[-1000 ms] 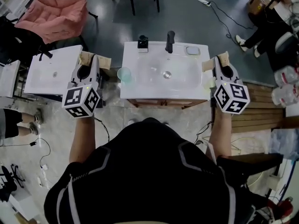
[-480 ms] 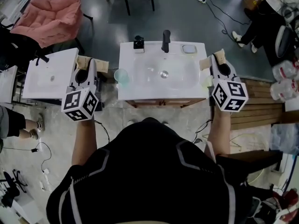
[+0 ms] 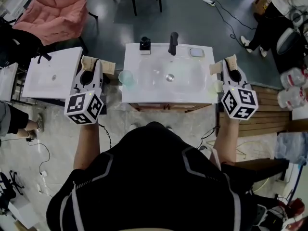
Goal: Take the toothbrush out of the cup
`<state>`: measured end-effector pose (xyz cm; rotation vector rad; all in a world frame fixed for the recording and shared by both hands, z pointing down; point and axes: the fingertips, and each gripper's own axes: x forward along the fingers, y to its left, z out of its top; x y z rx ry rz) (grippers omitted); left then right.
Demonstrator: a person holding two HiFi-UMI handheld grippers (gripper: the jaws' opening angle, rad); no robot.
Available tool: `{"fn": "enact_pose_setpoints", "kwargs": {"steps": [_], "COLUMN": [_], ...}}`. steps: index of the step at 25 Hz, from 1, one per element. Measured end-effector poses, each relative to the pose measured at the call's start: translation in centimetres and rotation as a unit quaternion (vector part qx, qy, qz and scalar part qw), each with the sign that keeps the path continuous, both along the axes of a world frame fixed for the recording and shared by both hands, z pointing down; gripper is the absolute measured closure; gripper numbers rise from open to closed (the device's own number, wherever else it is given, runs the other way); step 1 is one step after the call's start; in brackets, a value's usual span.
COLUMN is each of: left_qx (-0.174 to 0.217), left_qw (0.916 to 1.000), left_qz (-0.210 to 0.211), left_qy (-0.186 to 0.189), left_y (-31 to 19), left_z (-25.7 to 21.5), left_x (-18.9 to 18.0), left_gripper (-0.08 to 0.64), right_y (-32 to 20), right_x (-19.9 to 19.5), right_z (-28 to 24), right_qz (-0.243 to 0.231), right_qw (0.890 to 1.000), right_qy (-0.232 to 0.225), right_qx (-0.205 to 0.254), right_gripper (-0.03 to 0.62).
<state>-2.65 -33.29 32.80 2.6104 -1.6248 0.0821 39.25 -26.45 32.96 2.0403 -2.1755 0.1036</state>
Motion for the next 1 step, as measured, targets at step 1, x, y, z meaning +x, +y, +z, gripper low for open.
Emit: {"fn": "enact_pose_setpoints", "kwargs": {"steps": [1], "left_qx": [0.0], "left_qw": [1.0], "left_qz": [0.001], "left_qy": [0.001], "left_y": [0.07], "left_z": [0.03], "left_x": [0.0], "left_gripper": [0.529], "right_y": [0.07], "right_x": [-0.02], "right_z": [0.03], "right_qz": [0.001], "right_qw": [1.0], "right_qy": [0.0], "right_qx": [0.0], "right_gripper": [0.574]}}
